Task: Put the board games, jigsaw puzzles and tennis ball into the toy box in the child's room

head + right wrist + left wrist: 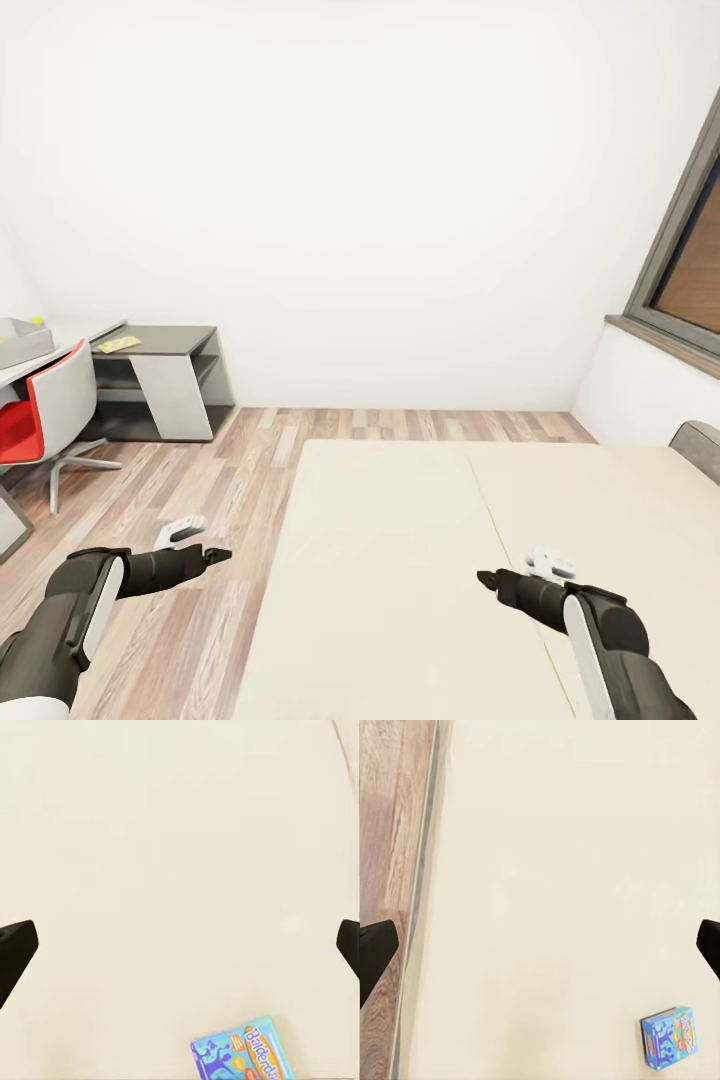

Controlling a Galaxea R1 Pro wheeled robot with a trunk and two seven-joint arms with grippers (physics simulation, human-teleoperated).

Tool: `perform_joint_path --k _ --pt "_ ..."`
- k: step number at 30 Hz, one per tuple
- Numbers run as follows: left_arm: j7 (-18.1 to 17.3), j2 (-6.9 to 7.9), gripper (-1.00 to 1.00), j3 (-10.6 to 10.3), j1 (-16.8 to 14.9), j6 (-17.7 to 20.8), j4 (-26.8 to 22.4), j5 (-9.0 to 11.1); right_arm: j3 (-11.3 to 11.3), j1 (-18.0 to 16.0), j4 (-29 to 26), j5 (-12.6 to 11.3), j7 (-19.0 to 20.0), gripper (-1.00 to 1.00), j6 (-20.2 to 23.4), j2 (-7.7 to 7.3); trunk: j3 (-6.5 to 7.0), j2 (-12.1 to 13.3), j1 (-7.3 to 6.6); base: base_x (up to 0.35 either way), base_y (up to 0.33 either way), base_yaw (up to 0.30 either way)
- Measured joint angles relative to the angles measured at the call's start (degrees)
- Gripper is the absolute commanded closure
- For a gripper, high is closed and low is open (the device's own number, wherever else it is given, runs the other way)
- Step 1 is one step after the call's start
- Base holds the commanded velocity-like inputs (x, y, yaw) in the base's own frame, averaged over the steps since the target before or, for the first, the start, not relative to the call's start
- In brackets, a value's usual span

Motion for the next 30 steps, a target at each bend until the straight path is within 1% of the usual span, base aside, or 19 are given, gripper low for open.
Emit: perform_joint_path --k 1,2,4,5,6,7,8,9,11,13,14,16,18,19,22,23,26,28,30 --pt "0.0 0.00 -1.00 0.0 0.0 0.0 0.0 0.0 0.0 -1.4 1.0 -0.1 -1.3 -1.00 0.9 0.07 -0.01 0.0 0.00 0.000 0.000 0.000" --pt "0.0 0.00 -1.00 0.0 0.0 0.0 -0.1 0.0 0.0 -4.3 3.5 -0.3 -3.6 -1.00 2.4 0.17 -0.01 0.0 0.00 0.000 0.000 0.000" --pt "0.0 0.00 -1.00 -0.1 0.0 0.1 -0.1 0.0 0.1 -7.5 6.8 -0.3 -5.8 -1.00 3.5 0.23 -0.03 0.0 0.00 0.000 0.000 0.000" --pt "-0.1 0.00 -1.00 -0.1 0.0 0.1 -0.1 0.0 0.1 -10.7 10.7 -0.2 -7.5 -1.00 4.1 0.24 -0.02 0.0 0.01 0.000 0.000 0.000" --pt "-0.1 0.02 -1.00 -0.1 0.0 0.2 -0.2 0.0 0.1 -12.4 13.0 -0.1 -8.3 -1.00 4.4 0.25 -0.03 0.0 0.00 0.000 0.000 0.000" --pt "-0.2 0.04 -1.00 -0.1 0.0 0.2 -0.2 0.1 0.0 -15.3 17.8 0.0 -9.5 -1.00 4.7 0.19 -0.03 0.0 0.01 0.000 0.000 0.000" --pt "-0.3 0.05 -1.00 -0.1 0.0 0.3 -0.3 0.1 0.0 -16.8 20.5 0.2 -10.1 -1.00 4.8 0.11 -0.03 0.0 0.00 0.000 0.000 0.000" --pt "-0.9 0.08 -1.00 0.0 0.0 0.5 -0.3 0.1 0.0 -19.2 25.4 0.3 -10.9 -1.00 4.7 -0.01 -0.03 0.0 0.00 0.000 0.000 0.000" --pt "-2.1 0.15 -1.00 0.1 0.0 0.9 -0.3 0.1 0.0 -20.9 29.9 0.3 -11.4 -1.00 4.4 -0.17 -0.04 0.0 0.00 0.000 0.000 0.000" --pt "-4.4 0.25 -1.00 0.2 0.0 1.3 -0.4 0.2 -0.1 -22.0 33.1 0.2 -11.8 -1.00 3.5 -0.33 -0.04 0.0 0.00 0.000 0.000 0.000" --pt "-7.6 0.43 -1.00 0.3 0.0 1.7 -0.4 0.2 -0.1 -22.7 35.2 0.2 -12.0 -1.00 2.2 -0.42 -0.04 0.0 0.00 0.000 0.000 0.000" --pt "-11.9 0.84 -1.00 0.4 0.0 1.9 -0.4 0.1 -0.1 -23.1 36.7 0.0 -12.0 -1.00 0.5 -0.55 -0.04 0.0 0.00 0.000 0.000 0.000" --pt "-16.9 1.63 -1.00 0.4 0.0 2.0 -0.5 0.1 -0.2 -23.3 37.7 -0.1 -12.1 -1.00 -1.3 -0.65 -0.04 0.0 0.00 0.000 0.000 0.000" --pt "-22.1 2.67 -1.00 0.4 0.0 2.0 -0.5 0.0 -0.2 -23.5 38.3 -0.1 -12.0 -1.00 -3.0 -0.74 -0.04 0.0 -0.01 0.000 0.000 0.000" --pt "-30.0 4.32 -1.00 0.4 0.0 1.9 -0.2 -0.3 -0.2 -23.6 39.0 -0.2 -12.0 -1.00 -4.9 -0.79 -0.05 0.0 0.00 0.000 0.000 0.000" --pt "-34.5 5.30 -1.00 0.4 0.0 1.7 0.1 -0.3 -0.1 -23.7 39.4 -0.1 -12.0 -1.00 -5.6 -0.78 -0.06 0.0 0.00 0.000 0.000 0.000" --pt "-40.7 7.02 -1.00 0.6 0.0 1.5 0.5 -0.4 0.0 -23.9 40.2 0.1 -12.0 -1.00 -6.4 -0.49 -0.16 0.0 0.00 0.000 0.000 0.000" --pt "-43.0 7.68 -1.00 0.6 0.0 1.4 0.7 -0.4 0.0 -23.9 40.6 0.3 -12.0 -1.00 -6.8 -0.37 -0.26 0.0 0.00 0.000 0.000 0.000" --pt "-43.8 7.95 -1.00 0.6 0.0 1.3 0.7 -0.5 0.0 -23.9 40.8 0.4 -12.0 -1.00 -6.9 -0.35 -0.40 0.0 0.00 0.000 0.000 0.000"
